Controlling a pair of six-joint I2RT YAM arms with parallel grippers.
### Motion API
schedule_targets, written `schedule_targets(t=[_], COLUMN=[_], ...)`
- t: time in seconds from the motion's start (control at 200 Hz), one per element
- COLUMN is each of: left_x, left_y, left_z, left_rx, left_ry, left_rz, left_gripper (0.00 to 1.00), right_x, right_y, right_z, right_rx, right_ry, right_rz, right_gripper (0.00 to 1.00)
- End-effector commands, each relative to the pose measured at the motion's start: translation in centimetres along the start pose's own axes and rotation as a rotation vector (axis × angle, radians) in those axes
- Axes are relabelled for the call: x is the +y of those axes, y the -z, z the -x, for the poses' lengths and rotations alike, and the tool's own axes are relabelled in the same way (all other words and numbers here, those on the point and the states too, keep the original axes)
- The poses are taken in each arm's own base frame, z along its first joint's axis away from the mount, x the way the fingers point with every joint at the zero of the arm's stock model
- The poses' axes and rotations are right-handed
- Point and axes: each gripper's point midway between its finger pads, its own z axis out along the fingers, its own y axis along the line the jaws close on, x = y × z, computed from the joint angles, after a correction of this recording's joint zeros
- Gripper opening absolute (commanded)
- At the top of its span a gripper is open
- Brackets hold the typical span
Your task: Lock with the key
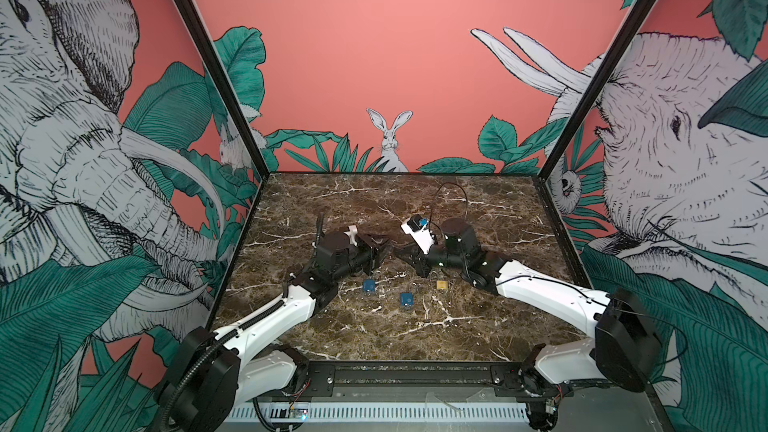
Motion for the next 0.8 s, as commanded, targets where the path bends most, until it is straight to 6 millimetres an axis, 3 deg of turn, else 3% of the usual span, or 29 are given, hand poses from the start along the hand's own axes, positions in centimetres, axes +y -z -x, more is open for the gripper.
schedule_targets(t=[0.0,0.17,0.26,0.34,0.425,0.53,0.7,0.795], left_x=[-0.3,-2.8,-3.3,-2.9,-2.3,-3.4,-5.7,-6.5], left_y=[1.3,3.8,4.7,4.5,2.8,0.9,0.1,0.3], left_z=[2.2,5.0,6.3,6.6,5.3,2.9,-1.1,-2.3], left_rx=[-0.025,-0.143,-0.192,-0.173,-0.088,-0.012,0.146,0.191], left_ry=[-0.303,-0.753,-0.921,-1.017,-1.086,-1.093,-1.073,-1.072], left_rz=[0.135,0.252,0.323,0.361,0.278,0.050,-0.260,-0.358], left_gripper=[0.97,0.97,0.94,0.93,0.91,0.90,0.88,0.87], right_x=[-0.7,-1.4,-1.7,-1.5,-1.4,-1.6,-1.2,-0.9], right_y=[2.1,4.0,5.5,6.9,8.5,9.6,8.8,8.2], right_z=[2.0,1.5,1.1,1.7,3.1,3.4,3.0,2.4], right_rx=[-0.021,0.074,0.117,0.083,-0.049,-0.100,-0.087,-0.052], right_ry=[-0.102,-0.228,-0.293,-0.411,-0.501,-0.581,-0.731,-0.767], right_rz=[-0.047,-0.100,-0.147,-0.064,0.052,0.129,0.310,0.364], right_gripper=[0.00,0.00,0.00,0.00,0.00,0.00,0.00,0.00])
